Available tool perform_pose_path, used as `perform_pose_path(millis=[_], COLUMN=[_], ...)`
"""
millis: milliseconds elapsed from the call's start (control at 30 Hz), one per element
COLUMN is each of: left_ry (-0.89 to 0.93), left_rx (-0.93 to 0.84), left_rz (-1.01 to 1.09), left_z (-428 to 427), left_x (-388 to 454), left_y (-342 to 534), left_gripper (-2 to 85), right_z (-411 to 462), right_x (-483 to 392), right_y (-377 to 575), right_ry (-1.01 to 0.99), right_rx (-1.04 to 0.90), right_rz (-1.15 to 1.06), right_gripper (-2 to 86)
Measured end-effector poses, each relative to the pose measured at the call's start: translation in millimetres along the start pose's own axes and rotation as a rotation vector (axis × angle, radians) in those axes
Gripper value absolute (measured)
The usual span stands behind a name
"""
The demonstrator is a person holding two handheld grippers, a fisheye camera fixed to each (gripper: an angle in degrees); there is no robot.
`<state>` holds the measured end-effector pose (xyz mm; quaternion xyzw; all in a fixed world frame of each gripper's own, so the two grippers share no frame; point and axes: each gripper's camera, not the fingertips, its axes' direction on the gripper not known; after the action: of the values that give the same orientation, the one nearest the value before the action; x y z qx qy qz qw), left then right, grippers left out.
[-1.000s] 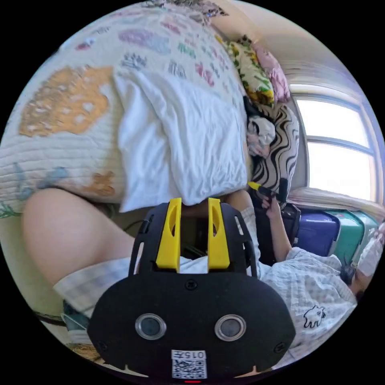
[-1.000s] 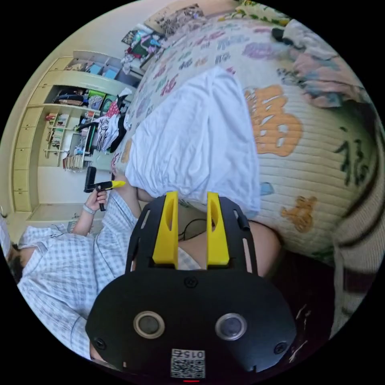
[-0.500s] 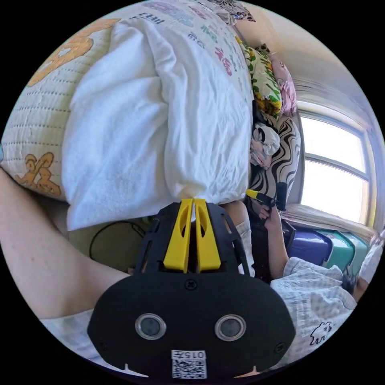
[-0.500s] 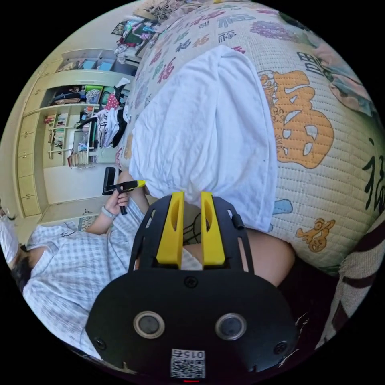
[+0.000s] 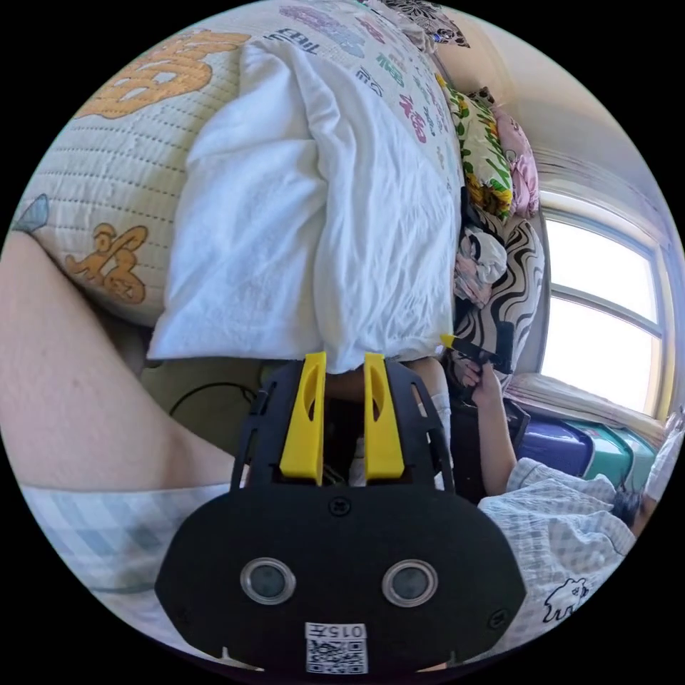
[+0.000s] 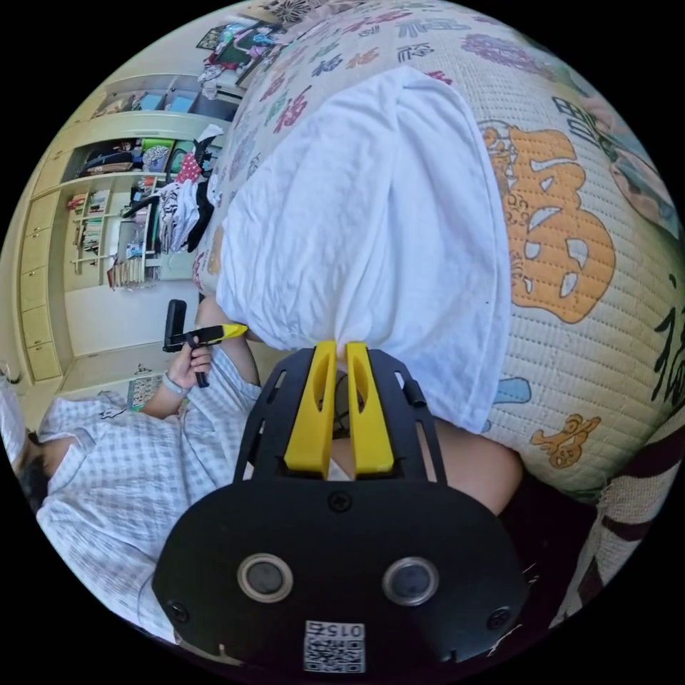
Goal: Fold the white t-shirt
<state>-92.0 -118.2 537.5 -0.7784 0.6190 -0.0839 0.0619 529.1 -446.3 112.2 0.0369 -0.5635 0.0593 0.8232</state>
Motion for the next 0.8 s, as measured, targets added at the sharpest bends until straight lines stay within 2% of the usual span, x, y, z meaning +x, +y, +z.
perform_pose_path(millis=[133, 200, 333, 400, 533, 600, 667, 700, 767, 800], left_ry=[-0.028, 0.037, 0.173, 0.292, 0.318, 0.299, 0.326, 0.374, 0.466, 0.444], left_rx=[-0.022, -0.018, 0.022, 0.142, 0.326, 0.487, 0.615, 0.657, 0.682, 0.683], left_rz=[0.005, 0.039, 0.101, 0.158, 0.309, 0.438, 0.471, 0.405, 0.375, 0.415], left_z=[11, 18, -4, -43, -108, -148, -170, -178, -188, -193], left_x=[-5, -6, 6, 19, 59, 97, 111, 109, 101, 99], left_y=[-10, -14, -12, -33, -116, -185, -227, -243, -245, -234], left_gripper=[7.6, 1.0, -0.5, -0.6, -0.2, 0.9, 5.4, 7.6, 8.7, 8.6], right_z=[-17, -23, -53, -75, -142, -172, -192, -198, -197, -192], right_x=[-6, -9, -27, -38, -89, -116, -138, -146, -152, -155], right_y=[5, 5, -5, -21, -115, -172, -221, -245, -263, -262], right_ry=[-0.115, -0.181, -0.294, -0.307, -0.164, -0.114, -0.164, -0.2, -0.254, -0.273], right_rx=[0.066, 0.087, 0.157, 0.202, 0.327, 0.433, 0.536, 0.568, 0.528, 0.476], right_rz=[-0.011, -0.016, -0.062, -0.091, -0.238, -0.276, -0.299, -0.271, -0.242, -0.274], right_gripper=[1.1, 0.8, 0.6, 0.7, 1.4, 2.4, 5.9, 8.5, 10.7, 11.0])
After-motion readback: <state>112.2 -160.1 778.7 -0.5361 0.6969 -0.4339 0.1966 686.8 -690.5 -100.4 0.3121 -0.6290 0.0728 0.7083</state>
